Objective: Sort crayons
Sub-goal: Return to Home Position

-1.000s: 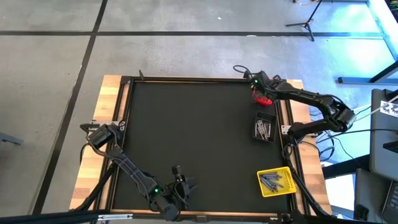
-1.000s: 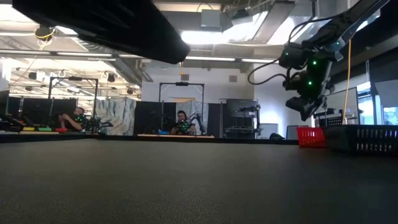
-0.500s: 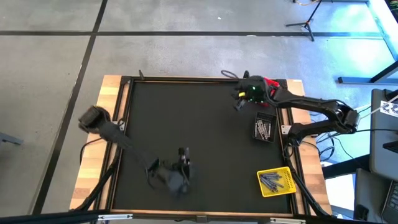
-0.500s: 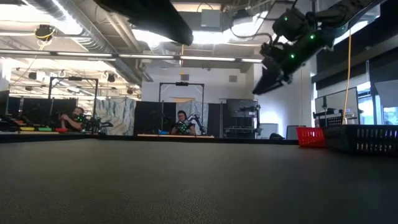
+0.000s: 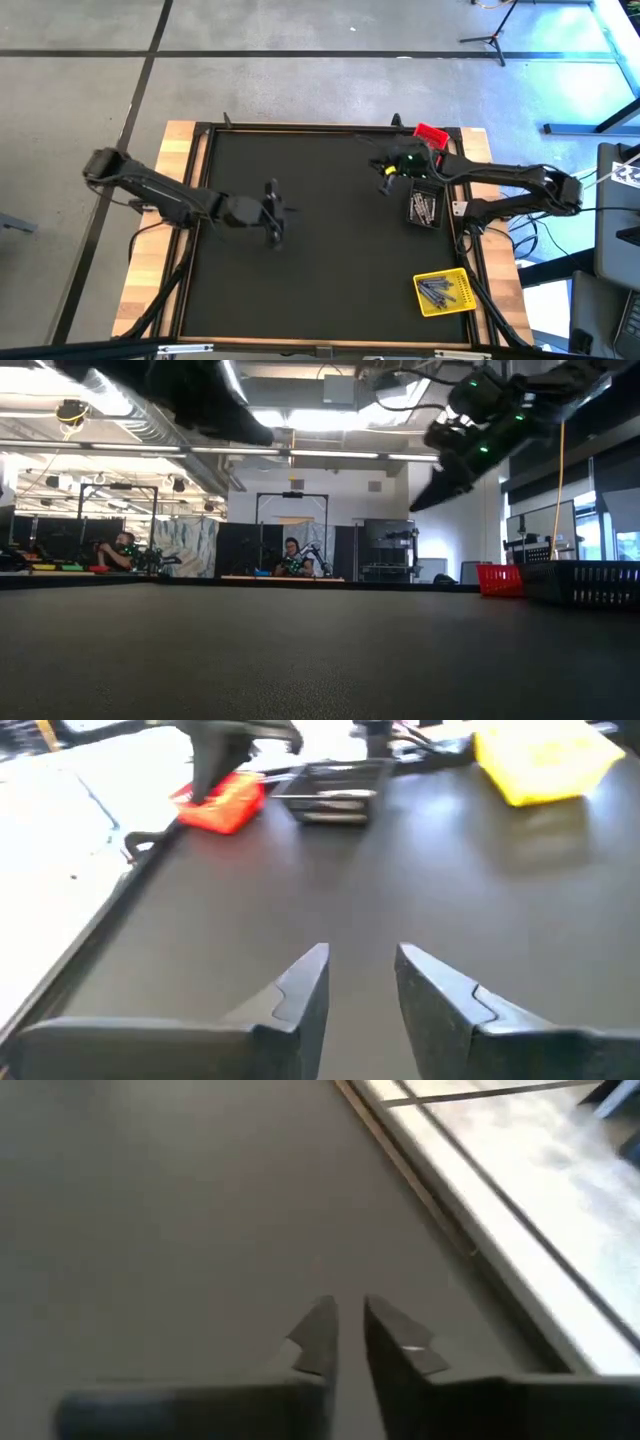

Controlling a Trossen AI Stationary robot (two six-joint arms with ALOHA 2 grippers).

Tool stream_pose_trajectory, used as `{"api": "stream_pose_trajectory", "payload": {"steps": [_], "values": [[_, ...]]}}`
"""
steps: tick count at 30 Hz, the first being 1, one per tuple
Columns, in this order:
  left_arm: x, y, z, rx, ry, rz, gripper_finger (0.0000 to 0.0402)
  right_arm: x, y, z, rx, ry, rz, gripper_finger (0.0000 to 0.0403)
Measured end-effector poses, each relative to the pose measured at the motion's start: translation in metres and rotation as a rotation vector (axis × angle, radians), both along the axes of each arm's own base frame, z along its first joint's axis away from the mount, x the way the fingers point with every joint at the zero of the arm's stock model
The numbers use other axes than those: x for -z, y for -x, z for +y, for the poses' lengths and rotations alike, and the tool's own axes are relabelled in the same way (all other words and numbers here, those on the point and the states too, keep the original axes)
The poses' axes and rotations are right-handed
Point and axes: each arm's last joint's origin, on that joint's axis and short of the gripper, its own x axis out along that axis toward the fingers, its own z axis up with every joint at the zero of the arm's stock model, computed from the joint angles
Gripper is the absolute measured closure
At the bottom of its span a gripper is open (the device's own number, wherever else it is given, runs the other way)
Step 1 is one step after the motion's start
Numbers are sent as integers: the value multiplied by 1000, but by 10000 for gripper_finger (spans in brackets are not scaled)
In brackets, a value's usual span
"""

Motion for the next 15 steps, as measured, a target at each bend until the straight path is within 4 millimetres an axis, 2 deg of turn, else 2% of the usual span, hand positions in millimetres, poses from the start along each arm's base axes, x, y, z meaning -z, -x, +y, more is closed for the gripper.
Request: {"api": "stream_pose_trajectory", "payload": {"steps": [2, 4, 11, 15], "values": [[2, 12, 11, -20, 12, -21, 301, 7, 12, 6, -27, -28, -2, 386], [8, 25, 20, -24, 32, -38, 317, 11, 23, 13, -56, -58, -49, 397], [27, 64, 39, -25, 98, -134, 387, 31, 61, 32, -110, -58, -253, 377], [35, 83, 45, -11, 117, -182, 397, 36, 74, 39, -116, -81, -377, 388]]}}
